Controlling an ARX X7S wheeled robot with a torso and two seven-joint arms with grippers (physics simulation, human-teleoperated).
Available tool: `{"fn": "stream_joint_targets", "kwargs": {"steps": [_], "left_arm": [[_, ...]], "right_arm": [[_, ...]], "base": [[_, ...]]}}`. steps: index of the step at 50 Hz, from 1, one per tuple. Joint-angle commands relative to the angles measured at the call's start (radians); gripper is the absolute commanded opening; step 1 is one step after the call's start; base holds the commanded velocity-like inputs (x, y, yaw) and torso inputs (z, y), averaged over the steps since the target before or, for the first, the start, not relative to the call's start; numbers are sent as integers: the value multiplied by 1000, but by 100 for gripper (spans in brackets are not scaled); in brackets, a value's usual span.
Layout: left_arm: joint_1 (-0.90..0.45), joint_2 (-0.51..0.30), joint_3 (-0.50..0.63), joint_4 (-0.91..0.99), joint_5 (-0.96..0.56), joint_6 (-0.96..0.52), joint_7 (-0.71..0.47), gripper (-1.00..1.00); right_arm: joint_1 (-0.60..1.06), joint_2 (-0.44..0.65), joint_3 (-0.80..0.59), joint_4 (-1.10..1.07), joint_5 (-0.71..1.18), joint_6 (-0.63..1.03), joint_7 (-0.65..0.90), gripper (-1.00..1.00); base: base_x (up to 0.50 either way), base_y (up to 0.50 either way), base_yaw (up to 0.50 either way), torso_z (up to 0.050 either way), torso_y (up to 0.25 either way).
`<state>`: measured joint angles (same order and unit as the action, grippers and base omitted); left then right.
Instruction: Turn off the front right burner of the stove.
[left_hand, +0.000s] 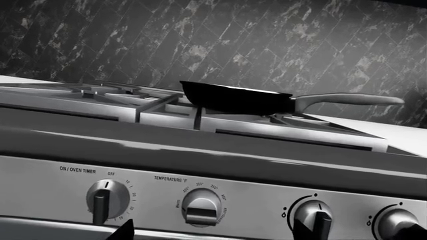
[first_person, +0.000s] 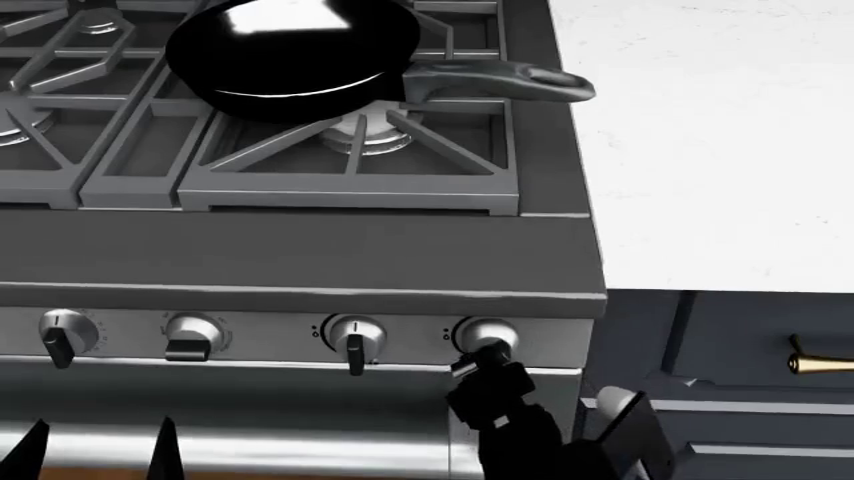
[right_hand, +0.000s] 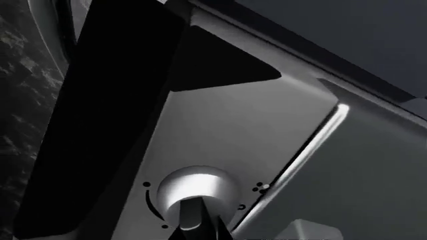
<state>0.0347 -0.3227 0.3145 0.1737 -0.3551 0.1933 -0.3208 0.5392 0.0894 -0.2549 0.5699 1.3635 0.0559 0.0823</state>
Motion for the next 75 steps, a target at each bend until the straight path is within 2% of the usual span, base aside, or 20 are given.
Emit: {"fn": "stream_joint_targets", "kwargs": {"steps": [1,19,75], "left_arm": [[2,-3,3,2,-1,1,-3,100],[-2,-12,2,5,-3,-2,-8,100],[-1,-20,16,3,-7,5,-19,100]], "right_arm": [[55,-26,16,66,8,3,51,-100],[46,-28,23,35,16,-58,79,-100],[43,-15,6,22,64,-52,75,-100]], "base": [[23,6,14,0,0],[20,2,10,-2,0],[17,2,8,-1,0]]}}
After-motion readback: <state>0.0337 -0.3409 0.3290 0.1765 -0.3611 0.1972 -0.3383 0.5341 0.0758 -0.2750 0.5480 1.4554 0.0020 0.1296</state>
